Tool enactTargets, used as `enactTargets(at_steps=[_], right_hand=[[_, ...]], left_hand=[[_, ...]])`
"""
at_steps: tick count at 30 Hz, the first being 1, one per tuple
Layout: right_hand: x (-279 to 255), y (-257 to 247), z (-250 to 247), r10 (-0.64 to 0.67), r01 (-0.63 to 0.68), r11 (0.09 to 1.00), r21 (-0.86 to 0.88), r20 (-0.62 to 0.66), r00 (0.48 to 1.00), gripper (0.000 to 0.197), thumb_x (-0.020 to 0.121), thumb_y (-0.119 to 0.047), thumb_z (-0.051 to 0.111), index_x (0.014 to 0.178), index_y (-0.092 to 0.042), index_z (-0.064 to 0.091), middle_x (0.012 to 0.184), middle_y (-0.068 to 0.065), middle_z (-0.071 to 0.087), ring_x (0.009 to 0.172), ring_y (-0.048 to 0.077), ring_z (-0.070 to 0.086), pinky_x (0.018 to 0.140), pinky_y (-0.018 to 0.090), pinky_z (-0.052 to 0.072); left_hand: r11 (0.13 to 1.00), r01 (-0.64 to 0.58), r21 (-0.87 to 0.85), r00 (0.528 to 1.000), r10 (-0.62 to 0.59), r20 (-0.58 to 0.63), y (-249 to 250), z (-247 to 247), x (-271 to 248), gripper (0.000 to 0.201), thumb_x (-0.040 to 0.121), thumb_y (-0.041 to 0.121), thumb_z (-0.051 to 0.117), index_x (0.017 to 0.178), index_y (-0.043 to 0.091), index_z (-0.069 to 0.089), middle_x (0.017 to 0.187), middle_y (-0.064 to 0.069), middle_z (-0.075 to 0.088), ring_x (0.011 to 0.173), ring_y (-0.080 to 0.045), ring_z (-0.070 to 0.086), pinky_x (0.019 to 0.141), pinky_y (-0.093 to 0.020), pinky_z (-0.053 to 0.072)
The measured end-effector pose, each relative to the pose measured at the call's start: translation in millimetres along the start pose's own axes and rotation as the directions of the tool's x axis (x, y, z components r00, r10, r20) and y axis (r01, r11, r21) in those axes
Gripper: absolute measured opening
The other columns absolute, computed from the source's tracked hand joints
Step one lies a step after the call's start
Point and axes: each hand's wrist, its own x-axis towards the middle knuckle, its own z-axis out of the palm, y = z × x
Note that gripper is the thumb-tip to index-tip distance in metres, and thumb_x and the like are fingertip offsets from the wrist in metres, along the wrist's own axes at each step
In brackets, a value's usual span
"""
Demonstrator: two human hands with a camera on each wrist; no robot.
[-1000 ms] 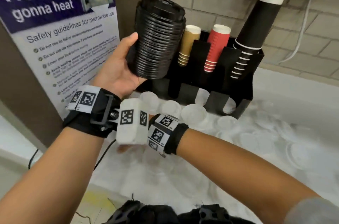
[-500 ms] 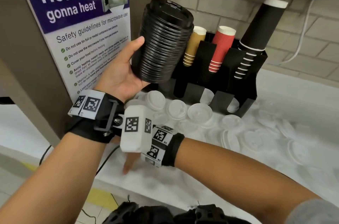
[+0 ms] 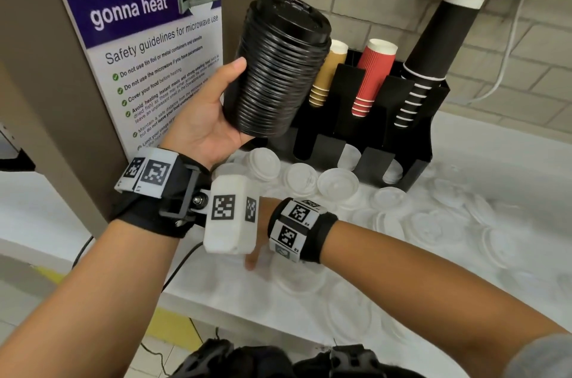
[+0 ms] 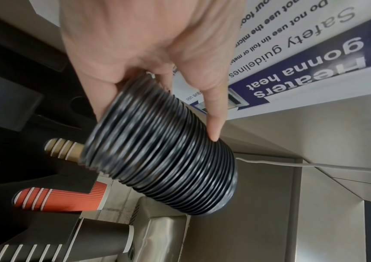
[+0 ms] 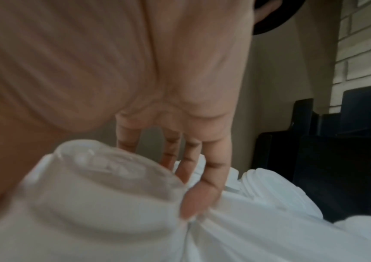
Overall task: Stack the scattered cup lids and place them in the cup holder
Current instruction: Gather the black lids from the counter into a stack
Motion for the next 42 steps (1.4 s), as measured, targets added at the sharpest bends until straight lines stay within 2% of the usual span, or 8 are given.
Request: enactTargets(at_steps=[8,15,19,23,26,29,34,42], right_hand=[[10.0,8.5,9.8,-0.062,0.064,0.996,0.066,-0.034,0.998,0.084,0.075,-0.022,0.081,0.146,-0.015,0.036,0.149,0.01,0.036,0.131,0.03,0.033,0.104,0.034,0.026],[-23.4,51.7,-21.8,-0.061,0.14,0.979,0.151,-0.434,0.899,0.08,0.059,-0.035,0.087,0.13,-0.023,0.05,0.119,0.008,0.051,0.108,0.027,0.051,0.094,0.036,0.044],[-73.7,116.5,-23.7,0.178,-0.155,0.98,0.126,-0.201,0.963,0.075,0.061,-0.038,0.086,0.123,-0.036,0.045,0.115,0.001,0.047,0.106,0.023,0.052,0.084,0.033,0.046],[-95.3,141.8,-13.9,0.466,-0.482,0.851,-0.209,-0.124,0.876,0.087,0.062,-0.05,0.082,0.134,-0.041,0.034,0.132,0.001,0.038,0.124,0.03,0.038,0.094,0.046,0.04],[-86.0,118.9,-0.4,0.252,-0.303,0.939,-0.161,-0.274,0.928,0.078,0.067,-0.056,0.077,0.133,-0.039,0.041,0.131,0.001,0.041,0.12,0.026,0.04,0.094,0.043,0.042],[-69.7,76.0,27.1,-0.019,0.021,1.0,0.012,-0.092,0.996,0.074,0.07,-0.052,0.077,0.134,-0.038,0.044,0.129,0.002,0.042,0.115,0.026,0.042,0.097,0.043,0.043],[-51.2,45.1,61.8,-0.026,0.034,0.993,-0.113,0.071,0.997,0.087,0.073,-0.038,0.078,0.144,-0.037,0.029,0.132,0.008,0.033,0.111,0.03,0.041,0.086,0.043,0.049],[-70.7,84.3,24.2,0.09,-0.073,0.994,0.075,-0.254,0.963,0.074,0.066,-0.044,0.077,0.129,-0.039,0.039,0.126,0.001,0.04,0.107,0.027,0.048,0.085,0.041,0.049]], left_hand=[[1.0,0.0,-0.004,1.0,0.0,-0.02,-0.2,1.7,2.0,0.032,0.094,0.027,0.053,0.087,0.013,0.081,0.101,-0.006,0.075,0.102,-0.025,0.07,0.078,-0.042,0.058],[1.0,-0.019,-0.002,0.999,0.019,-0.041,7.5,6.5,11.0,0.032,0.095,0.028,0.054,0.085,0.012,0.081,0.102,-0.006,0.075,0.105,-0.026,0.069,0.08,-0.044,0.058],[0.999,-0.01,0.041,1.0,0.01,0.021,2.5,12.3,14.3,0.035,0.093,0.029,0.051,0.084,0.015,0.081,0.101,-0.004,0.075,0.103,-0.024,0.07,0.081,-0.042,0.058],[1.0,0.008,0.03,0.999,-0.009,0.045,-3.3,12.2,17.1,0.035,0.095,0.03,0.049,0.088,0.016,0.081,0.104,-0.004,0.075,0.106,-0.024,0.069,0.083,-0.042,0.057],[0.999,0.02,0.047,0.997,-0.023,0.078,-9.3,13.6,19.1,0.038,0.095,0.031,0.046,0.089,0.017,0.081,0.105,-0.003,0.075,0.107,-0.022,0.069,0.086,-0.041,0.056],[0.999,0.037,0.036,0.995,-0.04,0.089,-14.5,15.3,19.6,0.041,0.097,0.031,0.043,0.088,0.017,0.081,0.103,-0.002,0.075,0.105,-0.021,0.069,0.088,-0.039,0.056],[0.999,0.036,0.021,0.998,-0.037,0.058,-17.8,14.1,15.7,0.036,0.095,0.03,0.048,0.088,0.016,0.081,0.104,-0.004,0.075,0.106,-0.023,0.069,0.086,-0.04,0.057],[0.999,-0.017,0.032,0.999,0.015,0.039,-7.9,9.3,10.0,0.034,0.095,0.031,0.051,0.089,0.017,0.081,0.106,-0.003,0.075,0.109,-0.023,0.068,0.086,-0.041,0.056]])
